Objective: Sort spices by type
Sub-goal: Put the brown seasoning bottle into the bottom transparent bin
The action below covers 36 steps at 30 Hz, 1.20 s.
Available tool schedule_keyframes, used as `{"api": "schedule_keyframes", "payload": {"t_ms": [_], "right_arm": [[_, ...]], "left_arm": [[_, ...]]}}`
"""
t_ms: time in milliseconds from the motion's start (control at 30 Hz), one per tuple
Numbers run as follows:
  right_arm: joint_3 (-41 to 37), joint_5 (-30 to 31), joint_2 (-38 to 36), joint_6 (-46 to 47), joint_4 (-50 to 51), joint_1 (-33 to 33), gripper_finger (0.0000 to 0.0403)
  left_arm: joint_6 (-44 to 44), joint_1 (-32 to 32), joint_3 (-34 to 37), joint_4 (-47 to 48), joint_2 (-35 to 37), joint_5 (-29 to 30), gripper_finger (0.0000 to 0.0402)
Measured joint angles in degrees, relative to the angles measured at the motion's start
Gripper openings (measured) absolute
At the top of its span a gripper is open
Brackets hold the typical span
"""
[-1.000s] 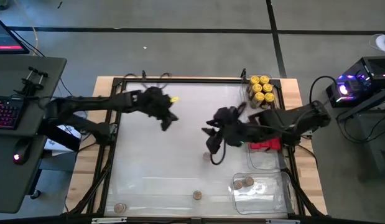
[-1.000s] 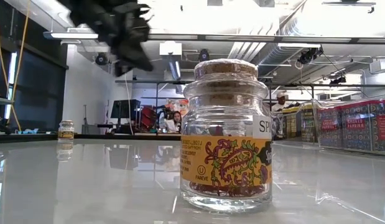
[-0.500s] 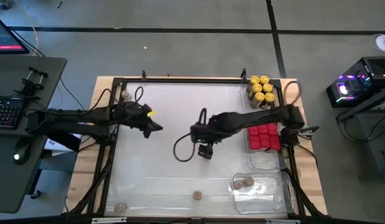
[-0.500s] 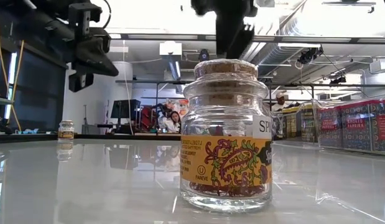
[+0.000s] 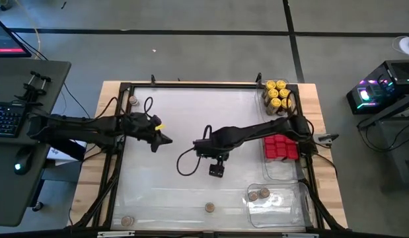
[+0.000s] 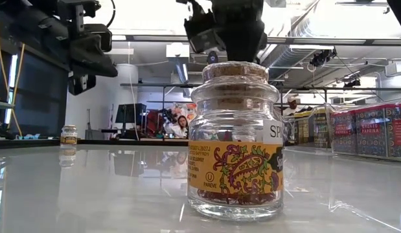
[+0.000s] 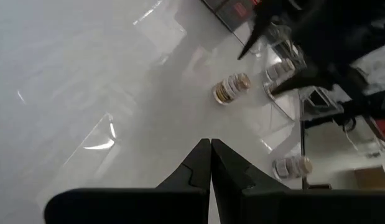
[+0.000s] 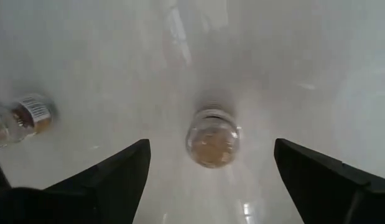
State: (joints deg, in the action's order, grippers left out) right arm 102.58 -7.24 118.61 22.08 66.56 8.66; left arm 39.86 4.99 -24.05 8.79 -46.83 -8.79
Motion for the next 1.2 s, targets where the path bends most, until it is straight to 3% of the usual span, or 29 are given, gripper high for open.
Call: {"api": "schedule_keyframes", "payload": {"t_ms": [300, 700, 1200], "right_arm": [[-7.8, -0.7, 0.0, 3.9, -6.2, 0.9, 0.0336], [-15.4, 5.6, -0.1, 10.8, -14.0, 3.9, 0.0336], [-15.6, 12.8, -0.1, 9.9, -15.9, 5.0, 0.0333]], "left_arm": [[-2.8, -1.4, 0.0, 0.4, 0.0, -2.6, 0.0000], [-4.0, -1.4, 0.0, 0.4, 0.0, -2.6, 0.0000], [-4.5, -1.4, -0.1, 0.4, 0.0, -1.4, 0.0000]]}}
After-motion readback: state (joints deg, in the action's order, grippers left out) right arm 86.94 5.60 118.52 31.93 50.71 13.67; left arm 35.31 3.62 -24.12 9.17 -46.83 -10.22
